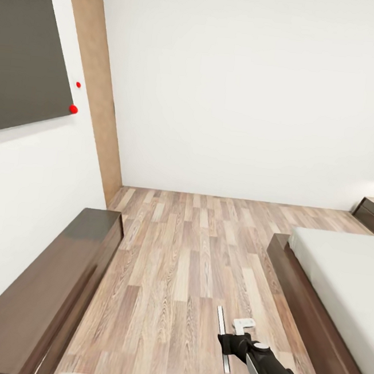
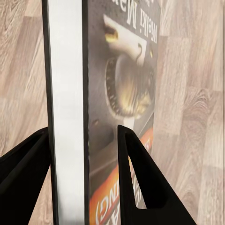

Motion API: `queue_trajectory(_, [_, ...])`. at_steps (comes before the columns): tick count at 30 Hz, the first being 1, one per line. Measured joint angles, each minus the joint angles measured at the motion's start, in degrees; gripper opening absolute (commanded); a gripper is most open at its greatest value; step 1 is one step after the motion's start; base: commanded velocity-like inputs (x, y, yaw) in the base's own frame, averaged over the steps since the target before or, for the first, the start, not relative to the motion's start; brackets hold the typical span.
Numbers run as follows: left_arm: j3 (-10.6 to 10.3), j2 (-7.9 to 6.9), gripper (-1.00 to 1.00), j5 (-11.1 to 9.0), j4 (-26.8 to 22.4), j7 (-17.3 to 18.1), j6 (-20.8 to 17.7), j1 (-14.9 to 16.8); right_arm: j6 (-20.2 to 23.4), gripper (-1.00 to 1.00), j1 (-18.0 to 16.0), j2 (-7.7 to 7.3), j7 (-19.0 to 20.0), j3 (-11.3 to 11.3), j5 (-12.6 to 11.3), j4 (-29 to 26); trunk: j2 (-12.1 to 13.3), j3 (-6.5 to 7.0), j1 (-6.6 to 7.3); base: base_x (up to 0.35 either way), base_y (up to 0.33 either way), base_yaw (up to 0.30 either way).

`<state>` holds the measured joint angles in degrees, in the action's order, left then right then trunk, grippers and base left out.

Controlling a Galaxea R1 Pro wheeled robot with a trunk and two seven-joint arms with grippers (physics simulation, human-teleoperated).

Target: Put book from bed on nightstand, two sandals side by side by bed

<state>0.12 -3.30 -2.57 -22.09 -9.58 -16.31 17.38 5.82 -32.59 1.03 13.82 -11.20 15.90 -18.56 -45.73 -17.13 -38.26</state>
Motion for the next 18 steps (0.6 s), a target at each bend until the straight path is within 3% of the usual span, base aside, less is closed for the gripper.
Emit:
queue_trajectory(2, [0.05,-0.49,1.00,-0.01,-6.82,-0.11,-5.93,0.71,0.30,-1.00,-0.02,-0.02,-0.11,-0.02,-0.07,-0.75,0.00,0.00,0.00,0.338,0.000,0.000])
queue_trajectory(3, [0.14,-0.74,1.00,-0.09,-13.30,-0.10,-13.29,1.70,1.84,-1.00,-0.11,-0.03,-0.18,-0.04,-0.07,-3.41,0.01,-0.01,0.00,0.338,0.000,0.000])
queue_trajectory(5, [0.15,-0.64,1.00,0.03,-22.60,-0.11,-18.15,2.81,4.88,-1.00,-0.20,-0.07,-0.18,-0.08,-0.13,-6.84,0.00,0.01,0.00,0.338,0.000,0.000])
queue_trajectory(6, [0.16,-0.58,1.00,0.03,-24.82,-0.10,-19.45,3.06,6.24,-1.00,-0.21,-0.06,-0.13,-0.08,-0.29,-8.37,0.00,0.01,0.00,0.338,0.000,0.000])
queue_trajectory(7, [0.19,-0.40,1.00,-0.02,-31.29,-0.09,-22.86,3.96,11.72,-1.00,-0.19,-0.12,-0.01,-0.08,-1.10,-12.61,0.02,0.00,0.00,0.338,0.000,0.000])
queue_trajectory(8, [0.18,-0.20,1.00,-0.03,-36.22,-0.08,-24.27,4.55,14.57,-1.00,-0.23,-0.13,-0.01,-0.15,-2.52,-19.10,0.01,0.01,0.00,0.338,0.000,0.000])
queue_trajectory(10, [0.17,0.30,1.00,-0.09,-41.05,-0.08,-26.76,5.38,18.94,-1.00,-0.26,-0.13,-0.09,-0.24,-5.02,-26.76,0.00,0.02,0.01,0.338,0.000,0.000])
queue_trajectory(13, [0.17,1.20,1.00,0.09,-45.96,-0.10,-30.85,6.55,24.85,-1.00,-0.25,0.02,-0.58,-0.28,-7.08,-35.04,0.00,0.01,0.01,0.338,0.000,0.000])
queue_trajectory(14, [0.18,1.66,1.00,0.12,-49.58,-0.10,-33.65,7.09,28.81,-1.00,-0.21,0.03,-1.41,-0.13,-7.21,-39.07,0.01,0.00,0.00,0.338,0.000,0.000])
queue_trajectory(15, [0.21,1.79,1.00,0.03,-51.18,-0.08,-34.47,7.22,29.99,-1.00,-0.25,0.04,-2.19,-0.14,-7.71,-44.19,0.00,0.01,0.01,0.338,0.000,0.000])
queue_trajectory(18, [0.11,1.98,1.00,-0.07,-52.88,-0.10,-35.30,7.35,31.11,-1.00,-0.24,0.02,-4.33,-0.17,-7.85,-47.14,0.00,0.00,0.01,0.338,0.000,0.000])
